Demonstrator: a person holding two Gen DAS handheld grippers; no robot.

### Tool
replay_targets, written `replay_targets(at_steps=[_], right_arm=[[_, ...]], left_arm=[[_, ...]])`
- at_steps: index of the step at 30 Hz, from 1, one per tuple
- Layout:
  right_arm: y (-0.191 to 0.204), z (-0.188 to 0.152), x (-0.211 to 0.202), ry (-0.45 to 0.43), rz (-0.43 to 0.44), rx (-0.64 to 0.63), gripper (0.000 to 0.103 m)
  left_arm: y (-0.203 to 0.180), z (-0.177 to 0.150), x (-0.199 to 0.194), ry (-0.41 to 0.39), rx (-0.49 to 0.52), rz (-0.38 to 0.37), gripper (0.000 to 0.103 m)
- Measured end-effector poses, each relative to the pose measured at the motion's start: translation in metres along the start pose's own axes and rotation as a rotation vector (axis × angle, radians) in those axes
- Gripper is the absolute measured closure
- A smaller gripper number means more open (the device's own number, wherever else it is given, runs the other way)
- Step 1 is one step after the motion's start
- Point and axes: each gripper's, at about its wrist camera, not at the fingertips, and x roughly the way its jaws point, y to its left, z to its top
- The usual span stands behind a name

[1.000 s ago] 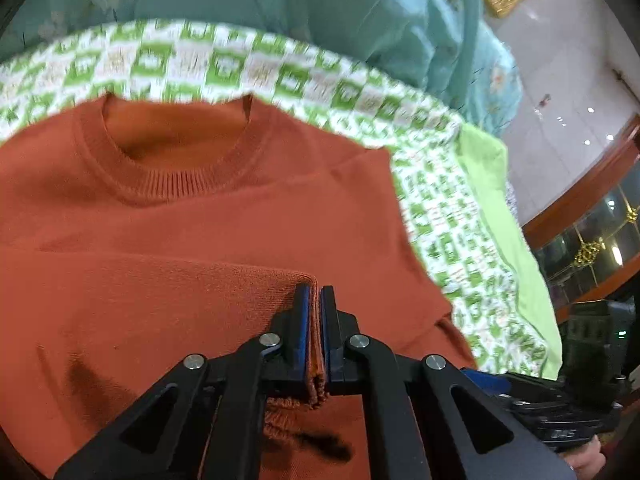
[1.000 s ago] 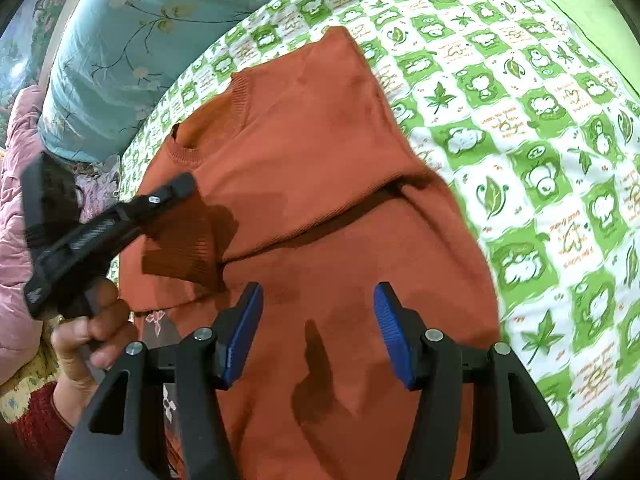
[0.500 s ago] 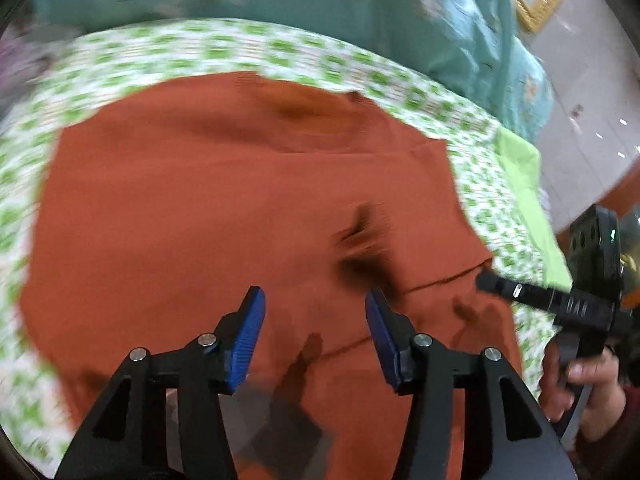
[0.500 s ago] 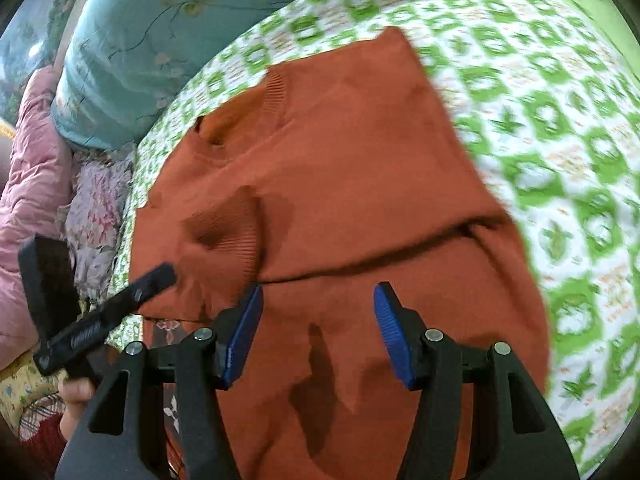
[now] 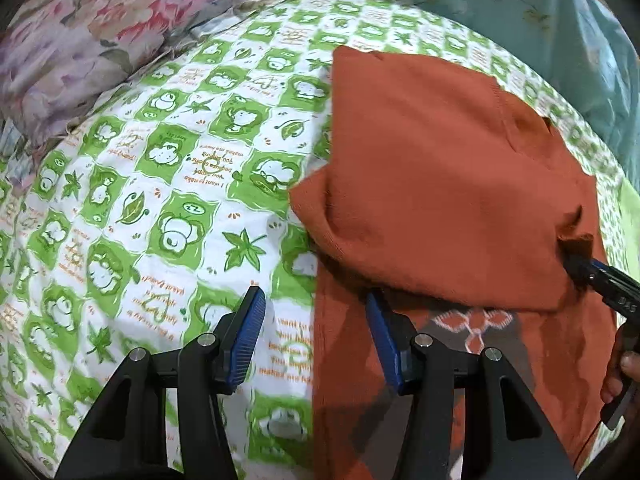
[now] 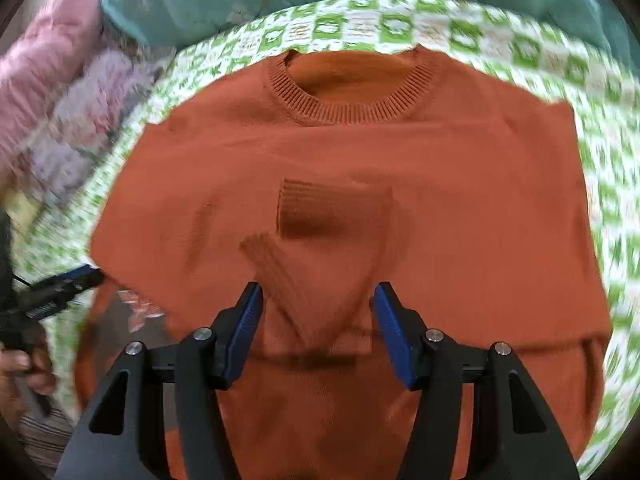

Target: Fold small clothes

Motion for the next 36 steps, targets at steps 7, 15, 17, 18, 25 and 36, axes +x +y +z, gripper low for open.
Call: replay_targets(at_steps=[7,15,17,18,25,36], right_arm=[[-0.054,0.035,-0.06,-0.246,0.082,0.171,0.097],[-0.148,0.014,-0.05,-0.215,0.017,0.42,0.097],[-0.145,0.004,-0.038,-0.181,0.021,0.42,0.097],[-0.142,0.003,-0.036,-0.176,0.023,0.415,0.097],[-0.129,0.008,-0.064,-0.344,-0.016,0.365,0.097],[-0.151,-0.022,-0.032,-0.142,-0.02,0.436,0.075]], left_arm=[[-0.013,0.028,0.014,-0.049,0.002,0.013,0.05],[-0.026,0.041,0.028,-0.047,-0.04,0.009,0.049],[-0.019,0.04,0.026,-0.048,-0.066,-0.001,0.049],[-0.015,0.039,0.024,-0.049,-0.084,-0.006,0.049],[-0.001,0.033,0.023,-0.048,-0.156,-0.054,0.048],[-0.002,0.026,-0.009,0.022,0.032,-0.231,0.051]])
